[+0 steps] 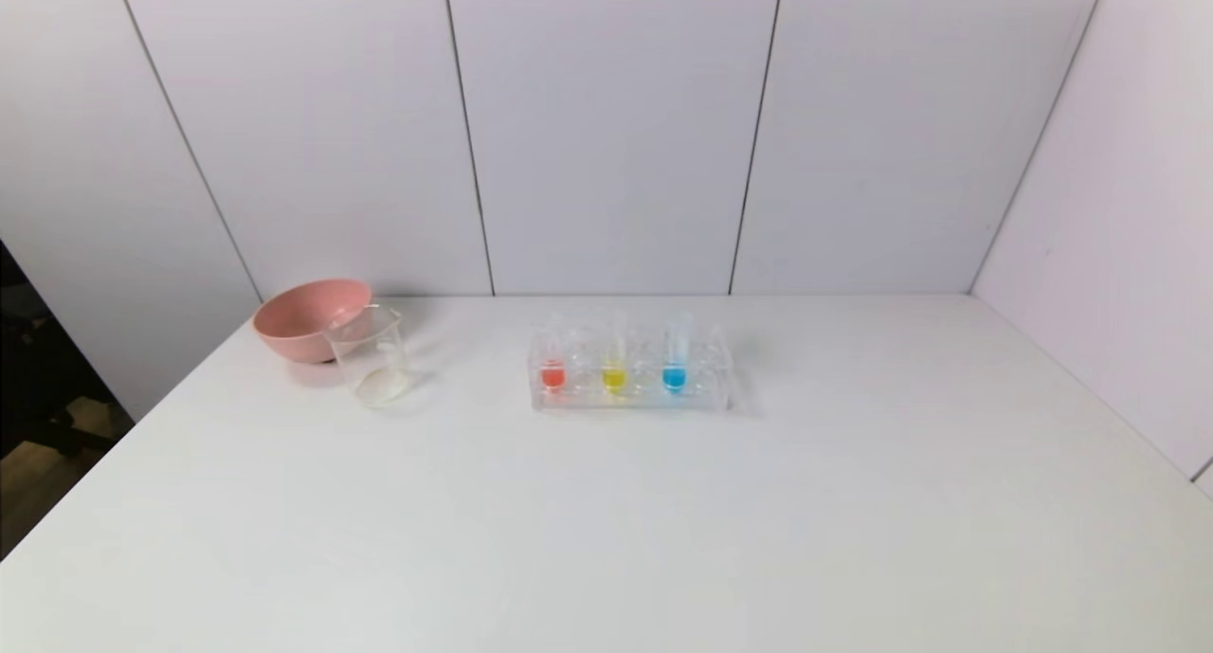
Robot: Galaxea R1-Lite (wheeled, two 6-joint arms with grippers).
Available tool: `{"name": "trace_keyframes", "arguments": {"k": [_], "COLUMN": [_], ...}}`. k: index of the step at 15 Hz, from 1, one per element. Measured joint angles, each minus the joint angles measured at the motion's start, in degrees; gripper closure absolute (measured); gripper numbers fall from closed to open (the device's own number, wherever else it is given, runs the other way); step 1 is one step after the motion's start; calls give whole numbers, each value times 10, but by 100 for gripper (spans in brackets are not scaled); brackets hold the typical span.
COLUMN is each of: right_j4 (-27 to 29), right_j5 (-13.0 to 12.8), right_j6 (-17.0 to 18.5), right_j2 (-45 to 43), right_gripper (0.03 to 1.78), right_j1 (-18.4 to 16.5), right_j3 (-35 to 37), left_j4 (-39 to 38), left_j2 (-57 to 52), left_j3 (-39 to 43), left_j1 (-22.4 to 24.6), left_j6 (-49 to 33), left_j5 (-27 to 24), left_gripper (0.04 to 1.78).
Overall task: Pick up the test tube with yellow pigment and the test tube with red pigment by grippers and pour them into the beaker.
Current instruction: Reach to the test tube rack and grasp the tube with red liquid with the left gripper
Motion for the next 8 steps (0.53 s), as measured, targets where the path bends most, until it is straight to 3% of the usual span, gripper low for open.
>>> {"name": "trace_keyframes", "arguments": {"k": [8], "right_j4": [0], "right_j5": [0], "right_j6": [0], "right_j2": [0], "right_gripper": [10], "right_j1": [0], "right_j3": [0], "left_j4": [0], "left_j2": [0], "left_j3": [0], "left_j1": [0], "left_j6": [0], "left_j5": [0], "left_gripper": [4]}}
